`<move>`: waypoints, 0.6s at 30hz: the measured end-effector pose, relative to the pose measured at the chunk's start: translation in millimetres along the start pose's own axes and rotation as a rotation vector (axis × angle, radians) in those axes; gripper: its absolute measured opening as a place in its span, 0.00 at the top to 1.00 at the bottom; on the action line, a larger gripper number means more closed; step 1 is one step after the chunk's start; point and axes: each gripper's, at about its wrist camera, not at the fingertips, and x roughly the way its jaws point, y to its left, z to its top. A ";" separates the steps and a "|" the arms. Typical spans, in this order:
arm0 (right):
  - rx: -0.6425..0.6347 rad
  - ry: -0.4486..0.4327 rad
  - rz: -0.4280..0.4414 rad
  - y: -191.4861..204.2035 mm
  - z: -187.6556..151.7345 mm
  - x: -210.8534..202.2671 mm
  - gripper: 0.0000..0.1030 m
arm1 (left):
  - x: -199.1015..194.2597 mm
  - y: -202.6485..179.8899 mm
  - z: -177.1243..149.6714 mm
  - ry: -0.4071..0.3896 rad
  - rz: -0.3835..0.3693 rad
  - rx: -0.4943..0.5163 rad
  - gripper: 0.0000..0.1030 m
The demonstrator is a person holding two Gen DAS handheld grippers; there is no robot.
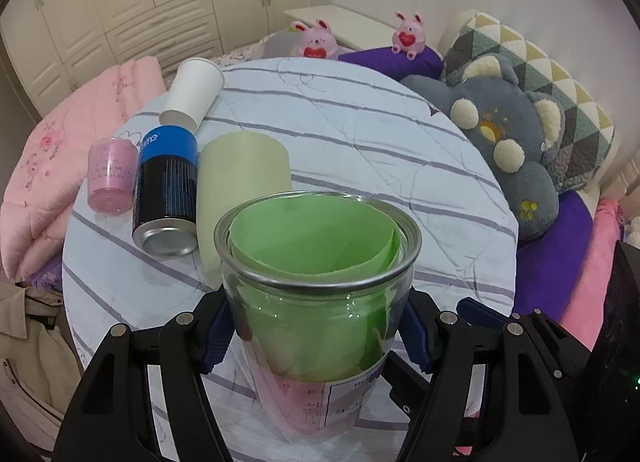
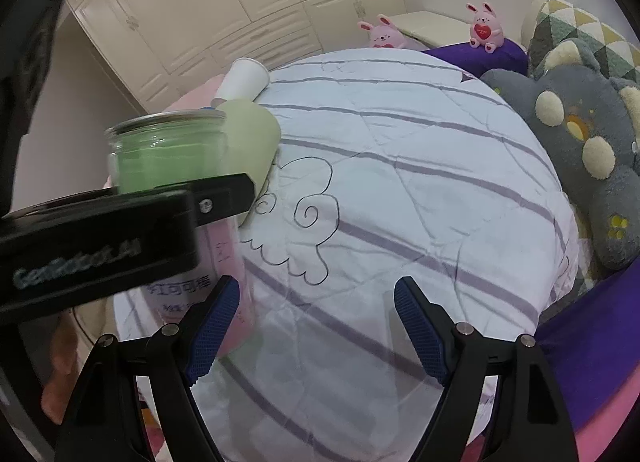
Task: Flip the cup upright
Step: 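Rotate the held jar with the left gripper until its open end faces up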
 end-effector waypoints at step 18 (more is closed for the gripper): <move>-0.048 0.008 0.031 13.6 -4.1 -10.5 0.21 | -12.2 6.1 1.5 -0.084 -0.015 -0.025 0.32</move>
